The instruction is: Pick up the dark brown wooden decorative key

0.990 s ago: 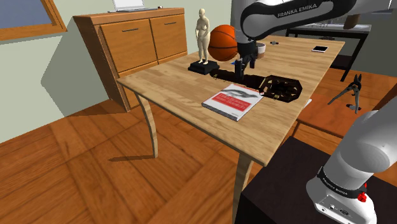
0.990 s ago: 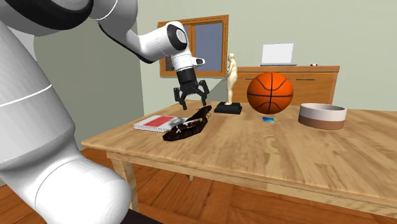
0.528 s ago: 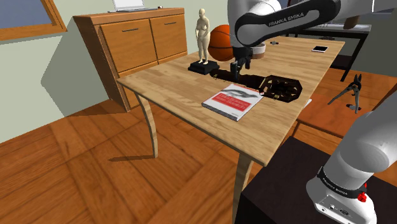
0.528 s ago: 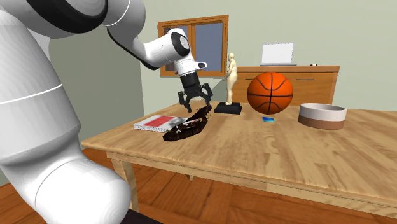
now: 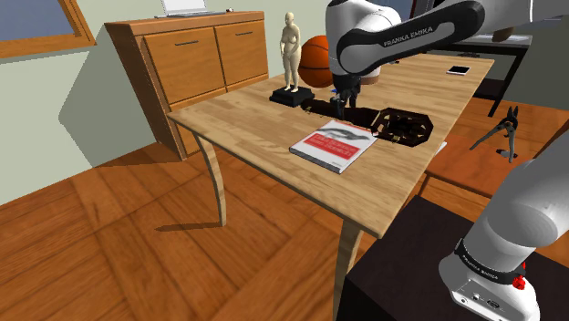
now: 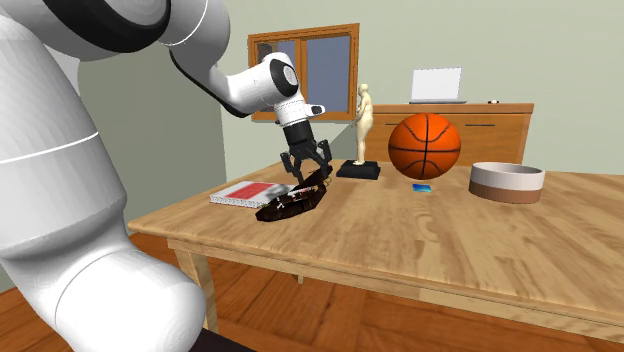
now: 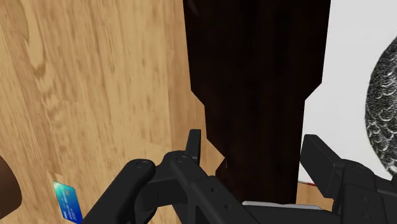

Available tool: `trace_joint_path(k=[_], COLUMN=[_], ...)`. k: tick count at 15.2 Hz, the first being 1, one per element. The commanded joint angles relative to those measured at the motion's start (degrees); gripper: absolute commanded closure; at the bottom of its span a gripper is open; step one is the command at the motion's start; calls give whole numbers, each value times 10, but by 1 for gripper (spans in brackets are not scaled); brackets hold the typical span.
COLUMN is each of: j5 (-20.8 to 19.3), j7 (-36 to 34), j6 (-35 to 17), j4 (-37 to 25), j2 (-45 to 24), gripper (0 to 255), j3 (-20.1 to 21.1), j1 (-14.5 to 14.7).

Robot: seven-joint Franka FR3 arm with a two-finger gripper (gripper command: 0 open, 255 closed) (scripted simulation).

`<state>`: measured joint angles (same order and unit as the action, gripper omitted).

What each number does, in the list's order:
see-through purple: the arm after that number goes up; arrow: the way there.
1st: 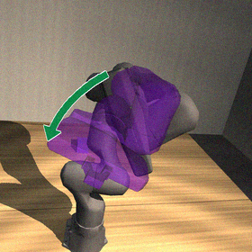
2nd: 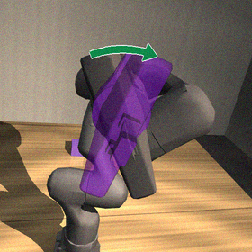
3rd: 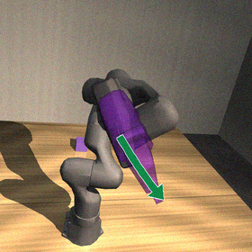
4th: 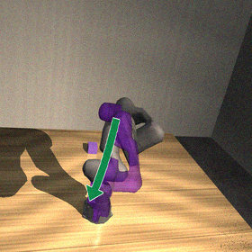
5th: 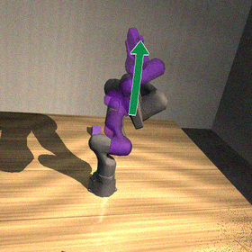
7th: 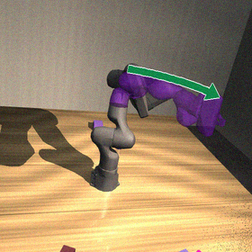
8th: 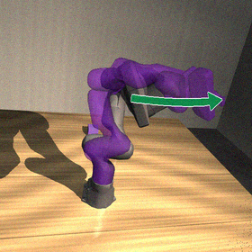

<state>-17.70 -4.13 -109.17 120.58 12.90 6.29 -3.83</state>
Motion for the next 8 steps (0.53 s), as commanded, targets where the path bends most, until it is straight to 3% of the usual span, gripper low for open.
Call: trace_joint_path(k=[1,8], j5=[0,2], j7=[0,5], j6=[0,15], j4=[0,-13], j2=[-1,1], gripper=[255,255], j3=[0,0], j1=[0,0])
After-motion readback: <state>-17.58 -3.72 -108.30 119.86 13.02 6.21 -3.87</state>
